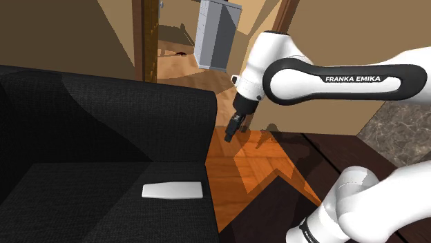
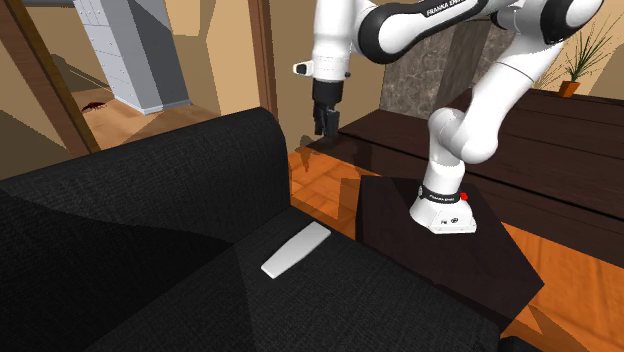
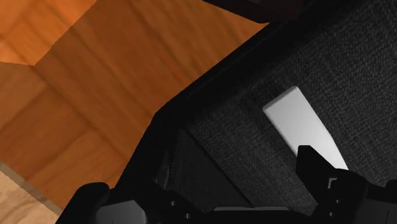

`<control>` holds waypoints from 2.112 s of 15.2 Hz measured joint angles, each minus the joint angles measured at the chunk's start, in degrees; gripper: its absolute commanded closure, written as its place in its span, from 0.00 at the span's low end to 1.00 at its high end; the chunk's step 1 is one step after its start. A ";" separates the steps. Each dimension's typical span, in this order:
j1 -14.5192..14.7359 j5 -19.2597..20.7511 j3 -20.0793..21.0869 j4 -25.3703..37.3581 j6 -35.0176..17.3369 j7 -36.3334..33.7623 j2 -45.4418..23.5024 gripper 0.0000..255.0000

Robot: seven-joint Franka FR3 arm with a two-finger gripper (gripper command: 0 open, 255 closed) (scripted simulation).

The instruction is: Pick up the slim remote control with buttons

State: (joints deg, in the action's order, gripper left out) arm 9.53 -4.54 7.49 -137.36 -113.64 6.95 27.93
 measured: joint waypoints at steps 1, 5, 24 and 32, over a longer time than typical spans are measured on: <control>0.56 0.01 0.35 0.31 -1.06 0.93 -1.32 0.00; 2.75 0.26 2.34 0.75 -7.34 4.06 -8.02 0.00; 10.22 8.99 9.93 7.83 -27.35 11.21 -35.87 0.00; 10.55 10.63 9.51 6.92 -30.90 10.05 -38.64 1.00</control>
State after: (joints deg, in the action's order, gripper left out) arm 20.08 6.09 17.00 -130.44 -144.54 17.00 -10.71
